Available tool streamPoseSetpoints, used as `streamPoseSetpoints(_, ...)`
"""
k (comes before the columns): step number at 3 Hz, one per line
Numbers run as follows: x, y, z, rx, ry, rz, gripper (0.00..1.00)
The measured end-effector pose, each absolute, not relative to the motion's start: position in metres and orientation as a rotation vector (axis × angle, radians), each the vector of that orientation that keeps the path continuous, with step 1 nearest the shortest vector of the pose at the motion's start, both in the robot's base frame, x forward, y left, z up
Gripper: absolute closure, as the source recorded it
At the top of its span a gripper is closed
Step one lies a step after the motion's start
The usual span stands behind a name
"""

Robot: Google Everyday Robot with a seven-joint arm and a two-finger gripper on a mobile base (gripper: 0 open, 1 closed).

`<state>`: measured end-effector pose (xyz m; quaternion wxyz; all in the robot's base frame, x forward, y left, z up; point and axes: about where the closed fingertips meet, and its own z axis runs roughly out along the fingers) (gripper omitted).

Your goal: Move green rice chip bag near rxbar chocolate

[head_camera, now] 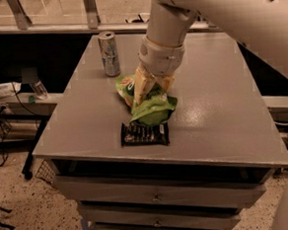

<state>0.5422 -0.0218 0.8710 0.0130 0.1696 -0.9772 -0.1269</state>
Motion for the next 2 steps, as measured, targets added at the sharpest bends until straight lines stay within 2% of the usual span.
streamPoseSetpoints(2,0.5453,-0.0205,0.8736,0.528,-3.074,-0.421,0.12)
